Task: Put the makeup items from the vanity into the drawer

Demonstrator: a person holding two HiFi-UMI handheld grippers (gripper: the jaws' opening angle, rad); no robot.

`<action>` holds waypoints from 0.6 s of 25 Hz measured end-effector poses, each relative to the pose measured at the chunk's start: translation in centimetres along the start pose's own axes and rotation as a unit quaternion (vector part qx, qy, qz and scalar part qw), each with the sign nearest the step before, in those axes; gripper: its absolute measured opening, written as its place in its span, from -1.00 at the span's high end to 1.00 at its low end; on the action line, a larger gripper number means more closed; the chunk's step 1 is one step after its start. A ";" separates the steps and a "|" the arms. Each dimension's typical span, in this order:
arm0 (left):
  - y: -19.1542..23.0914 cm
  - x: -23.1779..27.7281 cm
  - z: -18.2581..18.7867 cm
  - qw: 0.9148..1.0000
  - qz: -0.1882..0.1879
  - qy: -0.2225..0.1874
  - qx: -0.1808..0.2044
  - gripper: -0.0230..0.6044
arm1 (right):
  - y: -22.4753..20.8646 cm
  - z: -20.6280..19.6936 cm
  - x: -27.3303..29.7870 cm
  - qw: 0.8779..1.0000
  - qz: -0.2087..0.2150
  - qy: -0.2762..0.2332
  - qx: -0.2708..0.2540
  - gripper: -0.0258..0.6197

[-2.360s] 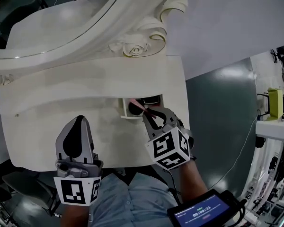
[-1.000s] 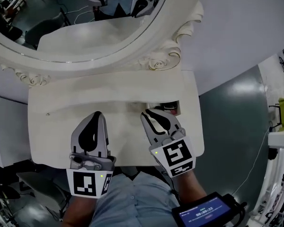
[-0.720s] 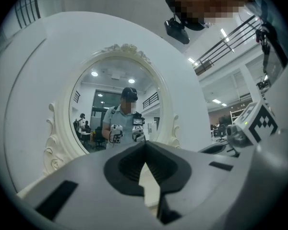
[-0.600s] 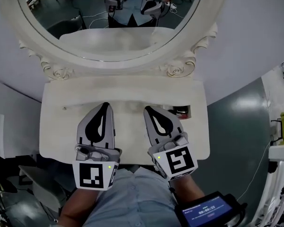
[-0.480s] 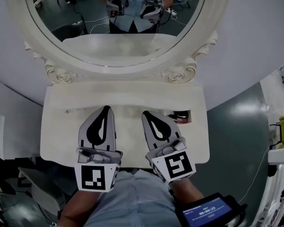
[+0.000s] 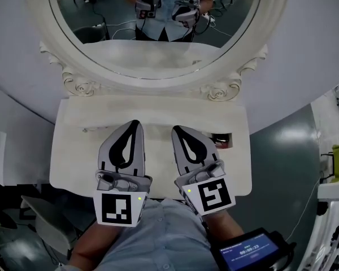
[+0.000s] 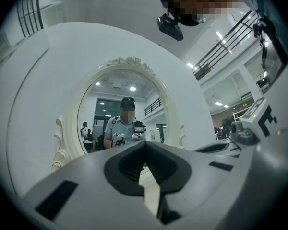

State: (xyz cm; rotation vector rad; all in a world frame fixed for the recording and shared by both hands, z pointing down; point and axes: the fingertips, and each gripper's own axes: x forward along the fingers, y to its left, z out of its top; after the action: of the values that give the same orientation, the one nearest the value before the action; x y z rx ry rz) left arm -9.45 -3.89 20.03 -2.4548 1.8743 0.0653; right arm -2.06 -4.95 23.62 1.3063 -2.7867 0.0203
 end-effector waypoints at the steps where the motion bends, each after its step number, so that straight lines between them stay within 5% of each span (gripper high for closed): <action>1: 0.0 0.0 0.0 1.000 -0.001 0.000 -0.002 0.93 | 0.0 -0.2 0.0 1.000 -0.001 0.006 -0.002 0.92; 15: 0.3 -0.3 -0.1 1.000 -0.001 0.001 -0.006 0.93 | 0.2 -0.4 0.2 1.000 -0.003 0.010 0.003 0.92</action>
State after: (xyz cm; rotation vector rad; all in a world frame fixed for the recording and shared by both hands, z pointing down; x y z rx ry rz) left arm -9.85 -3.74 20.17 -2.4663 1.8767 0.0746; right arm -2.28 -4.94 24.01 1.3088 -2.7678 0.0398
